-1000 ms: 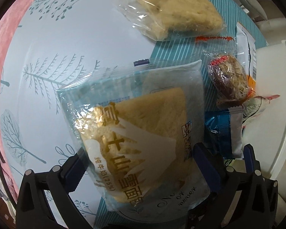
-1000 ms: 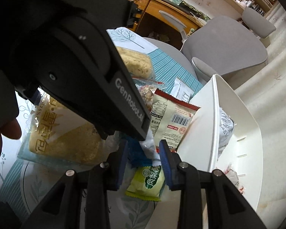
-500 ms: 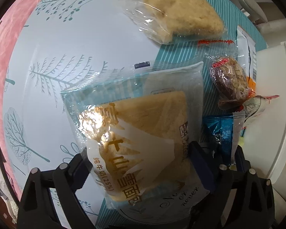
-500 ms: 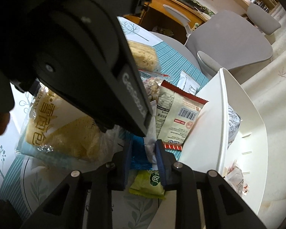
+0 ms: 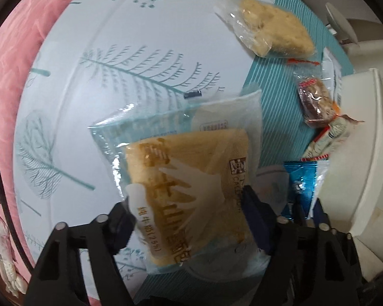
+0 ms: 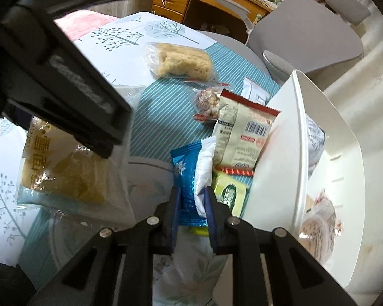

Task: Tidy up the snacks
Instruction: 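Lift the bread pack with the left tool while the right tool carries the blue packet over the basket, then lower the bread pack into the basket with the left tool while the right tool releases the blue packet there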

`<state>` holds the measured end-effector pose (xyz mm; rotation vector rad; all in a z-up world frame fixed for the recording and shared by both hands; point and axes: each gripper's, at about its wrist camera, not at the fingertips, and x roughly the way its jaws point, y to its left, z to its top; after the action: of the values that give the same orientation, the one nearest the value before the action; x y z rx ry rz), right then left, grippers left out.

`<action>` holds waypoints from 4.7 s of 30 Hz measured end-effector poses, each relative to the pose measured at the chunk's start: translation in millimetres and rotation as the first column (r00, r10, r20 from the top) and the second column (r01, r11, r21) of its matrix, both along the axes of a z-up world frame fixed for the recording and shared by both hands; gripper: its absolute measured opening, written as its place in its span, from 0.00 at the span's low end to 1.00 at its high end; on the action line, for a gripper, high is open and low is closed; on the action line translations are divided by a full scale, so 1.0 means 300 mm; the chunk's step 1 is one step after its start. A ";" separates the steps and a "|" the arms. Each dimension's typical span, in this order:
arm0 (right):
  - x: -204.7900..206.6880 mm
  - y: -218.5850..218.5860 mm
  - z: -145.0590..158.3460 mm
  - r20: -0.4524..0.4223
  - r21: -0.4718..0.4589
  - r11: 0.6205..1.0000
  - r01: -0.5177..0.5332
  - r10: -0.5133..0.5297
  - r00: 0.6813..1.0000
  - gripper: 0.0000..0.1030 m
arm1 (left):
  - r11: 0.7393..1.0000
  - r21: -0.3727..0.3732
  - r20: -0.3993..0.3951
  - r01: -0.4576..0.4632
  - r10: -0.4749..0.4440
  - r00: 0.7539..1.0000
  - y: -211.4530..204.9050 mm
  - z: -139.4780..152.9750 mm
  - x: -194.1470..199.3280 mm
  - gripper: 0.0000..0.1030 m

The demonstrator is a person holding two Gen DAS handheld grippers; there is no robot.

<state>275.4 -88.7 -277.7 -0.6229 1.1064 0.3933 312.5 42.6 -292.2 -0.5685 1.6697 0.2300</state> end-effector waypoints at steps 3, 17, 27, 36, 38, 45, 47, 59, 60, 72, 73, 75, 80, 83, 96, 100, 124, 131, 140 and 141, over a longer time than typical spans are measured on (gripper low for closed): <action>-0.019 0.005 0.027 -0.028 0.024 0.999 0.043 -0.043 0.999 0.18 | 1.000 -0.016 0.003 -0.008 0.008 1.000 0.025 0.017 -0.034 0.62; -0.246 0.017 0.182 -0.084 0.092 0.960 0.265 -0.258 0.963 0.18 | 0.997 -0.051 0.086 0.055 -0.050 0.995 0.171 0.197 -0.296 0.54; -0.391 -0.036 0.314 -0.111 0.176 0.890 0.419 -0.405 0.907 0.18 | 0.980 -0.109 0.234 0.169 -0.140 0.962 0.177 0.418 -0.402 0.10; -0.444 -0.144 0.384 -0.130 0.228 0.823 0.520 -0.504 0.854 0.18 | 0.976 -0.076 0.179 0.206 -0.189 0.965 0.150 0.368 -0.407 0.32; -0.443 -0.175 0.395 -0.143 0.242 0.806 0.541 -0.522 0.841 0.18 | 0.978 -0.066 0.148 0.199 -0.188 0.971 0.150 0.331 -0.411 0.42; -0.412 -0.291 0.412 -0.185 0.266 0.766 0.586 -0.556 0.810 0.18 | 0.988 -0.050 0.069 0.149 -0.145 0.987 0.125 0.208 -0.381 0.82; -0.404 -0.326 0.414 -0.196 0.270 0.758 0.593 -0.560 0.805 0.18 | 0.991 -0.036 0.057 0.131 -0.129 0.990 0.110 0.168 -0.358 0.84; -0.314 -0.508 0.424 -0.228 0.250 0.770 0.587 -0.542 0.809 0.18 | 0.998 0.052 -0.011 0.023 -0.022 1.000 0.073 0.018 -0.265 0.91; -0.303 -0.523 0.425 -0.231 0.249 0.774 0.583 -0.537 0.811 0.18 | 0.998 0.069 -0.015 0.016 -0.015 1.000 0.072 0.009 -0.259 0.93; -0.181 -0.652 0.406 -0.249 0.252 0.811 0.528 -0.473 0.845 0.18 | 0.980 0.195 -0.037 -0.039 0.047 0.998 0.041 -0.069 -0.254 1.00; -0.170 -0.664 0.401 -0.254 0.256 0.812 0.525 -0.467 0.847 0.18 | 0.978 0.203 -0.029 -0.049 0.056 0.998 0.038 -0.071 -0.256 1.00; -0.154 -0.682 0.394 -0.259 0.262 0.814 0.518 -0.458 0.850 0.18 | 0.972 0.223 -0.012 -0.078 0.083 0.996 0.032 -0.068 -0.266 0.95; -0.126 -0.719 0.370 -0.278 0.276 0.818 0.504 -0.434 0.857 0.18 | 0.960 0.255 0.009 -0.119 0.121 0.993 0.014 -0.045 -0.290 0.86; -0.112 -0.729 0.358 -0.284 0.281 0.824 0.493 -0.419 0.862 0.18 | 0.953 0.275 0.001 -0.128 0.133 0.991 -0.014 -0.046 -0.292 0.85; -0.063 -0.774 0.330 -0.290 0.342 0.834 0.433 -0.345 0.893 0.18 | 0.953 0.292 0.066 -0.080 0.064 0.996 -0.151 0.205 -0.297 0.84; -0.047 -0.794 0.326 -0.279 0.377 0.823 0.425 -0.337 0.899 0.18 | 0.960 0.275 0.122 -0.048 0.014 0.992 -0.229 0.305 -0.285 0.84; -0.017 -0.976 0.241 -0.301 0.495 0.703 0.511 -0.413 0.860 0.20 | 0.956 0.082 0.468 0.281 -0.286 0.836 -0.766 0.443 -0.057 0.86; -0.026 -1.000 0.242 -0.298 0.494 0.687 0.533 -0.442 0.846 0.39 | 0.962 0.027 0.456 0.273 -0.255 0.853 -0.783 0.436 -0.044 0.89; -0.062 -0.980 0.267 -0.309 0.502 0.672 0.545 -0.449 0.838 0.46 | 0.966 0.035 0.474 0.256 -0.241 0.847 -0.721 0.477 -0.108 0.90; -0.067 -0.973 0.272 -0.309 0.503 0.670 0.546 -0.451 0.837 0.49 | 0.967 0.035 0.475 0.252 -0.238 0.847 -0.711 0.479 -0.119 0.89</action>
<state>255.2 -380.5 -196.1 0.2738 1.1834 0.2720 276.9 -170.8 -148.4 -0.3857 1.2458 -0.1187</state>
